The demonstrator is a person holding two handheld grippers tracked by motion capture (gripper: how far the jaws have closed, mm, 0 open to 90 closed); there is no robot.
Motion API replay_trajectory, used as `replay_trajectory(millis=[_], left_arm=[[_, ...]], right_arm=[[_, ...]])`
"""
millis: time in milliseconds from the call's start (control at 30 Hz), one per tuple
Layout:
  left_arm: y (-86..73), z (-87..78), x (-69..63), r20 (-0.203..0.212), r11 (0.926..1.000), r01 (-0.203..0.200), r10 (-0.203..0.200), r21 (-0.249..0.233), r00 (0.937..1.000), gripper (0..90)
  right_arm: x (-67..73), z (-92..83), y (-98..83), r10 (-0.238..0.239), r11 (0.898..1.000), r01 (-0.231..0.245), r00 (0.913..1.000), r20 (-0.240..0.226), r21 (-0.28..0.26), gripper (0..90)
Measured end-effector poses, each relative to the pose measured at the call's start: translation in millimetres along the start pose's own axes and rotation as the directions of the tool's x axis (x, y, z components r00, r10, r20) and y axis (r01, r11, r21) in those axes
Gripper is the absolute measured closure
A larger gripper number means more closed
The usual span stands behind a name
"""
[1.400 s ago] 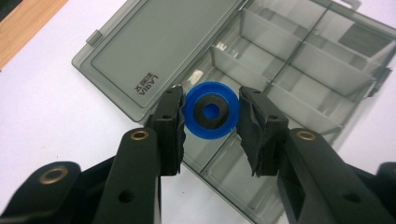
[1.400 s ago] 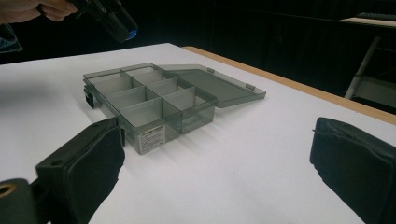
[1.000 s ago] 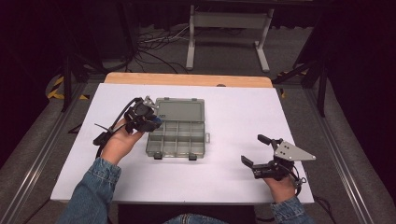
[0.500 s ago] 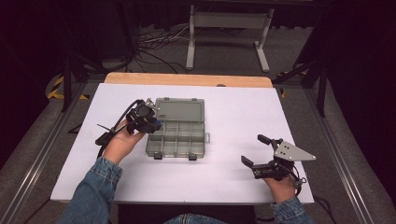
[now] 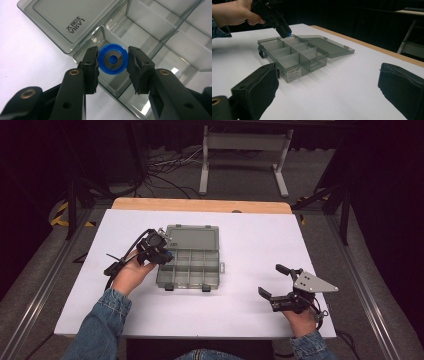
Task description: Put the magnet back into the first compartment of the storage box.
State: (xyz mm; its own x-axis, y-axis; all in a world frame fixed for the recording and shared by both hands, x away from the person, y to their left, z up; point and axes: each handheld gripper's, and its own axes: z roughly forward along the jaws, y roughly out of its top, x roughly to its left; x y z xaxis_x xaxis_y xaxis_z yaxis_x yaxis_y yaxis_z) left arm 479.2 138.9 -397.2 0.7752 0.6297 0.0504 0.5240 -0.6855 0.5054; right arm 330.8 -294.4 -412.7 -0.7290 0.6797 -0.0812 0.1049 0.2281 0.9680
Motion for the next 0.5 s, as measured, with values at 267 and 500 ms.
replay_trajectory(millis=[267, 500], left_arm=[[-0.7, 3.8, 1.1, 0.013, 0.9999, 0.002, -0.002, 0.014, 0.9999, 61.9], [-1.2, 7.2, 2.0, 0.018, 0.9995, -0.001, 0.001, 0.032, 0.9998, 61.8]], right_arm=[[0.3, 0.2, -0.1, 0.002, 1.000, -0.002, 1.0000, -0.001, 0.000, 3.5], [-0.3, 0.3, -0.4, 0.000, 1.000, 0.000, 1.0000, -0.005, 0.000, 3.5]])
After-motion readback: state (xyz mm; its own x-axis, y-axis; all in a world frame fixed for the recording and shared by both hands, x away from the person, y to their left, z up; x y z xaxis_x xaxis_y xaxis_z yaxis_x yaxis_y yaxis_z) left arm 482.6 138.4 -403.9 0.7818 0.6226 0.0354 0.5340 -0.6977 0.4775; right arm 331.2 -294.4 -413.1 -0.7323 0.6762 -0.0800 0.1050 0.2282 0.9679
